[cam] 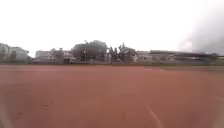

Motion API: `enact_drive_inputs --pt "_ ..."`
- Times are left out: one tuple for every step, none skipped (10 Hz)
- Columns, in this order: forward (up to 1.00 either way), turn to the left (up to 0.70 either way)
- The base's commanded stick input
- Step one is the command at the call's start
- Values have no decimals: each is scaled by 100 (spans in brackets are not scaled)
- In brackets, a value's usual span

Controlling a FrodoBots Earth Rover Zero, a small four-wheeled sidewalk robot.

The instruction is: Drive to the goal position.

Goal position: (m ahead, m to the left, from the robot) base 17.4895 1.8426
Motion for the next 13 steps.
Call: enact_drive_inputs --pt "30 0" --pt "30 0" --pt "30 0" --pt "30 0" --pt "30 0" --pt "30 0" --pt "30 0" --pt "30 0" --pt "30 0" --pt "30 0" --pt "30 0" --pt "30 0" --pt "30 0"
